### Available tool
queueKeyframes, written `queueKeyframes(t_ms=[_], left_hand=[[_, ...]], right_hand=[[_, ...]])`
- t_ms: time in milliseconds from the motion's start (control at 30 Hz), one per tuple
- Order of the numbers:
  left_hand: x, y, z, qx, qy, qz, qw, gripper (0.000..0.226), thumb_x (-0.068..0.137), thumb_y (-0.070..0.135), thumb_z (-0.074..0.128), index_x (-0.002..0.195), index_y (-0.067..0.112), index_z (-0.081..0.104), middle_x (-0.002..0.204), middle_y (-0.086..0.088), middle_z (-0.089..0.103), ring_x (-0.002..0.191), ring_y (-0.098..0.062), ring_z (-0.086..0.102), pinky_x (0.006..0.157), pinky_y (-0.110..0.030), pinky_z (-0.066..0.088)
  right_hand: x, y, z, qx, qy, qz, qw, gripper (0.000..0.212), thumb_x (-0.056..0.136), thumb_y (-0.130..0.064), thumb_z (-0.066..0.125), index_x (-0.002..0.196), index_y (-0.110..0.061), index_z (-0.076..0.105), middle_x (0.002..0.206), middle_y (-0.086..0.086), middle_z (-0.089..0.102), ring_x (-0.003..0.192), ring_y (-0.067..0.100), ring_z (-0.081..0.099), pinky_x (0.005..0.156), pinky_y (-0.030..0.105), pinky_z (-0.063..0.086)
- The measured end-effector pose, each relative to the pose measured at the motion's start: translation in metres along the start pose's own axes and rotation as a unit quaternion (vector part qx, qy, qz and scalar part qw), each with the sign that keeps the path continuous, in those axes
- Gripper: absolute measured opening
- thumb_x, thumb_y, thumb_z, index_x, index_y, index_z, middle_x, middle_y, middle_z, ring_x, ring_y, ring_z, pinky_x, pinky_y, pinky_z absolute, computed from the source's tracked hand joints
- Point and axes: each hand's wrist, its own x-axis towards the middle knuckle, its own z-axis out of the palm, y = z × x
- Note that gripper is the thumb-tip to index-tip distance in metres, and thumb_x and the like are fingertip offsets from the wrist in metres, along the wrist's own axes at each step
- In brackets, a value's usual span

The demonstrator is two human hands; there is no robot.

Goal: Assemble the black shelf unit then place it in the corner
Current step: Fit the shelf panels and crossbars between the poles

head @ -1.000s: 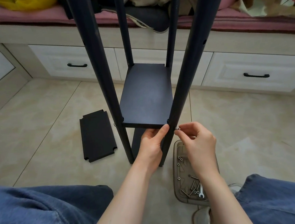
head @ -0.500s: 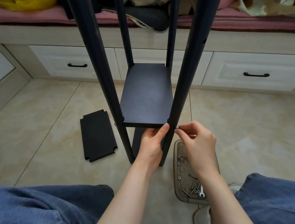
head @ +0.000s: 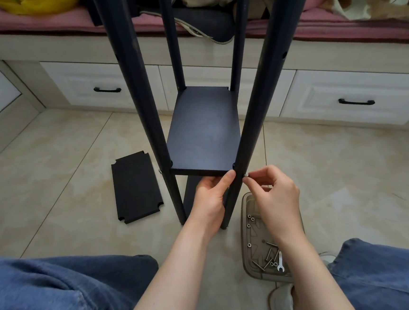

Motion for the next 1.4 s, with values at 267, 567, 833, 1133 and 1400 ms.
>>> queueKeyframes(t_ms=[267,567,833,1133,1400], left_hand=[[-0.002,0.004,0.002,0.018,0.003,-0.014,1.0,0.022,0.094,0.029,0.067,0.113,0.019,0.065,0.1,0.013,0.077,0.092,0.004,0.071,0.073,-0.019,0.041],[-0.004,0.007,0.0,-0.002,-0.014,-0.003,1.0,0.014,0.098,0.014,0.063,0.111,0.016,0.066,0.096,0.012,0.078,0.09,0.002,0.072,0.058,-0.006,0.051],[-0.006,0.007,0.004,-0.038,-0.008,-0.001,0.999,0.013,0.098,0.011,0.061,0.111,0.012,0.065,0.095,0.008,0.079,0.089,0.0,0.073,0.057,-0.007,0.052],[-0.004,0.011,0.009,-0.056,-0.011,0.028,0.998,0.015,0.097,0.009,0.062,0.111,0.008,0.066,0.096,-0.001,0.078,0.095,-0.012,0.074,0.072,-0.014,0.055],[-0.001,0.021,0.008,-0.056,-0.007,0.079,0.995,0.035,0.082,0.028,0.072,0.111,0.011,0.067,0.101,-0.004,0.076,0.105,-0.022,0.072,0.083,-0.023,0.056]], right_hand=[[-0.002,-0.006,-0.001,-0.081,-0.007,-0.071,0.994,0.006,0.087,-0.012,0.074,0.087,-0.014,0.069,0.083,-0.006,0.069,0.083,0.014,0.064,0.075,0.027,0.05],[-0.004,-0.009,-0.002,-0.062,-0.009,-0.037,0.997,0.004,0.091,-0.015,0.071,0.089,-0.011,0.069,0.082,-0.005,0.069,0.079,0.009,0.063,0.069,0.014,0.046],[-0.003,-0.007,-0.002,-0.058,-0.027,-0.028,0.998,0.004,0.092,-0.015,0.069,0.09,-0.013,0.065,0.084,-0.006,0.068,0.082,0.012,0.064,0.074,0.018,0.048],[-0.001,-0.005,-0.001,-0.102,-0.015,-0.093,0.99,0.008,0.091,-0.008,0.069,0.09,-0.014,0.065,0.085,-0.005,0.065,0.083,0.013,0.06,0.074,0.005,0.039],[0.014,-0.016,-0.002,0.006,-0.024,-0.067,0.997,0.016,0.087,-0.014,0.074,0.082,-0.024,0.064,0.075,-0.015,0.067,0.078,0.0,0.065,0.069,0.008,0.045]])
